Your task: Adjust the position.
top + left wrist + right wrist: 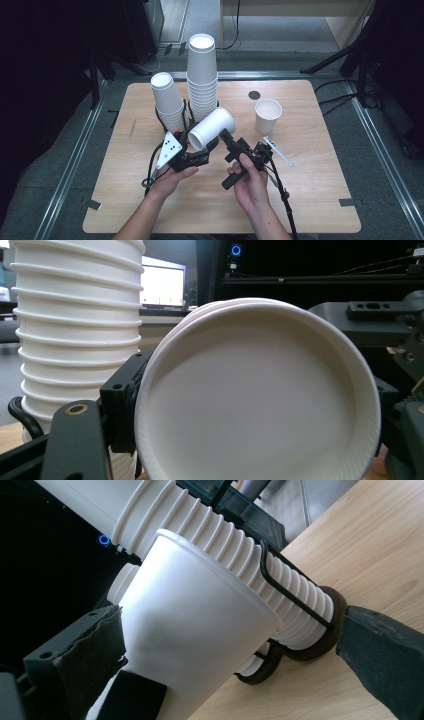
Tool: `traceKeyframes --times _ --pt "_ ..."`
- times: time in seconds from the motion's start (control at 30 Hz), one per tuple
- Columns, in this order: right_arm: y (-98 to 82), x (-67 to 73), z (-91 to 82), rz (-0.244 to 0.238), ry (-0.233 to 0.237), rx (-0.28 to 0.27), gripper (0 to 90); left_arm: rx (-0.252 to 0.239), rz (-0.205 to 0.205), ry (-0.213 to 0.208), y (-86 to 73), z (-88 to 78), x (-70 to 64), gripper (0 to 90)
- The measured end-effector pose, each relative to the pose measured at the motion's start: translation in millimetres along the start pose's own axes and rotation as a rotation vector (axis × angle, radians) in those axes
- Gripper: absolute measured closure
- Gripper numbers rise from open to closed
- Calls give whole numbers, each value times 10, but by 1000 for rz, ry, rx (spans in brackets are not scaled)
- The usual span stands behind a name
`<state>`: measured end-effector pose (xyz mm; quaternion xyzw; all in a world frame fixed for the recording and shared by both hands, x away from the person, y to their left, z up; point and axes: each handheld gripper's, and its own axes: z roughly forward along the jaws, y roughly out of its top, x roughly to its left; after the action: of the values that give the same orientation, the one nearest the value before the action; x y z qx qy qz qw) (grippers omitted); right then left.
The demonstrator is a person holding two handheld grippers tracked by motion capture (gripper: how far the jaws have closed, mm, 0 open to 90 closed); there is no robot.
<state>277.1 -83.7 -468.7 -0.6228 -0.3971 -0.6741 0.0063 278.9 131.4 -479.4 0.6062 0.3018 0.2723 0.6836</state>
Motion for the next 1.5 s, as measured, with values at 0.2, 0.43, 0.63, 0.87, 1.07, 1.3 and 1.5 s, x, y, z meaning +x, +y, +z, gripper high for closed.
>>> traceKeyframes --times 0.2,0.43,0.63,0.87,1.07,1.3,1.5 --pt "24 21 33 64 21 9 0 1 9 -5 -6 4 -17 228" --pt "15 45 103 187 51 43 0 -5 11 -9 2 -4 -22 228" --pt "-5 100 144 260 56 68 0 -12 11 -11 7 -6 -23 228" --pt "16 107 191 294 58 75 0 -22 12 -17 10 -11 -30 228" --pt "25 119 229 342 54 81 0 -27 17 -19 13 -14 -36 227" --pt "1 151 289 374 52 87 0 -26 33 -40 -6 2 -89 227" --pt "-4 141 313 391 52 97 0 -21 38 -52 -17 6 -109 227"
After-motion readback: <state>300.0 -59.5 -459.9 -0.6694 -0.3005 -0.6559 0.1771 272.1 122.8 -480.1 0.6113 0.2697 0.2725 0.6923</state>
